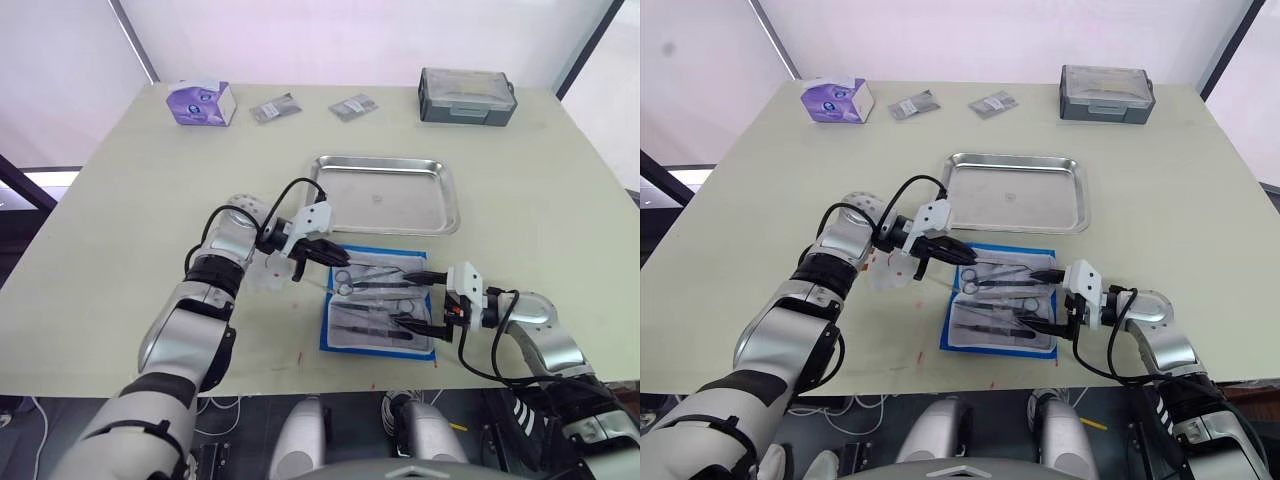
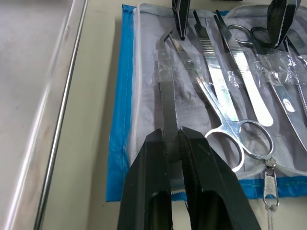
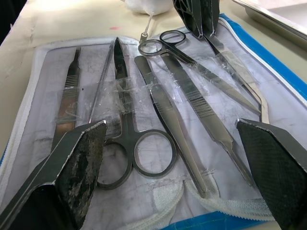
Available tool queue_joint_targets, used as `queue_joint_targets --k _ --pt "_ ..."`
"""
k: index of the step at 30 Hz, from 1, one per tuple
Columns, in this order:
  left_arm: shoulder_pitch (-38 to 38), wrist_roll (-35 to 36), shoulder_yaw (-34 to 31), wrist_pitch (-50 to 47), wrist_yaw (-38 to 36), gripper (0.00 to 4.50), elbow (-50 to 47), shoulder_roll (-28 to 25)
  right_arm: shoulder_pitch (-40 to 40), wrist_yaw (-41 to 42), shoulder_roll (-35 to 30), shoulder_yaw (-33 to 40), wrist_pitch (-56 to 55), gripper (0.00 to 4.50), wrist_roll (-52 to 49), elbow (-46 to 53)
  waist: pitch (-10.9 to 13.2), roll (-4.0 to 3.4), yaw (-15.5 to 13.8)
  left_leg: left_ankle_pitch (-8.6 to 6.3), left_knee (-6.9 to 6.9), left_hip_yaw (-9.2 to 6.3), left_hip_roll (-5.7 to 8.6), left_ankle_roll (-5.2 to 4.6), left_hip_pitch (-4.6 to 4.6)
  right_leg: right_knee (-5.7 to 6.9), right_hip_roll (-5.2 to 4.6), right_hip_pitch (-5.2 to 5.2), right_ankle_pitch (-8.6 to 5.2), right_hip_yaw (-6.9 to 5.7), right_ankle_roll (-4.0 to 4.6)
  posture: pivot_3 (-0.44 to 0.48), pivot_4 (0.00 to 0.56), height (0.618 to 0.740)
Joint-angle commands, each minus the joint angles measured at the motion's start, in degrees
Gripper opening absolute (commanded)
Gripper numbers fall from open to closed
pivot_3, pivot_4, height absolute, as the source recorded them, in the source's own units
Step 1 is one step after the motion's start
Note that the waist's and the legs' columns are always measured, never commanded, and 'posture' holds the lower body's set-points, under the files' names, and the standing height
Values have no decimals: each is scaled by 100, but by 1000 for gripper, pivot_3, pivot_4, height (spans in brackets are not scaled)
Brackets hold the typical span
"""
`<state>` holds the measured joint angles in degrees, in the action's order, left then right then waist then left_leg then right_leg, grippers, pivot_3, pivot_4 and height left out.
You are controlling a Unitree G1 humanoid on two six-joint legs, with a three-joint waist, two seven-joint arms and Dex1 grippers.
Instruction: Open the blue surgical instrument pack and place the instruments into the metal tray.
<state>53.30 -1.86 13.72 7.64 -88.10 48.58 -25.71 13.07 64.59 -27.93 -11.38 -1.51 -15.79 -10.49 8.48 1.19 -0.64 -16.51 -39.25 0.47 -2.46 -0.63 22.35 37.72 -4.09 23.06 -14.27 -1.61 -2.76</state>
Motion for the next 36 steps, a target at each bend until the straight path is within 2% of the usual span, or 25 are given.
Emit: queue_joint_targets --k 1,16,36 --pt "85 184 -123 -57 -55 44 -245 -76 -250 -28 -166 -334 664 4500 398 -381 0 0 -1 0 0 0 0 0 0 1 0 0 0 0 0 0 150 727" --pt "117 291 -162 -282 -122 44 -567 -173 -248 -101 -218 -366 797 4500 413 -299 0 0 1 0 0 1 0 0 -1 1 0 0 0 2 0 0 150 727" --pt "-246 465 -162 -645 -191 44 -1133 -556 -192 -101 -253 -488 702 4500 595 -345 -1 1 4 0 1 1 0 0 -5 3 1 0 0 3 0 0 150 727"
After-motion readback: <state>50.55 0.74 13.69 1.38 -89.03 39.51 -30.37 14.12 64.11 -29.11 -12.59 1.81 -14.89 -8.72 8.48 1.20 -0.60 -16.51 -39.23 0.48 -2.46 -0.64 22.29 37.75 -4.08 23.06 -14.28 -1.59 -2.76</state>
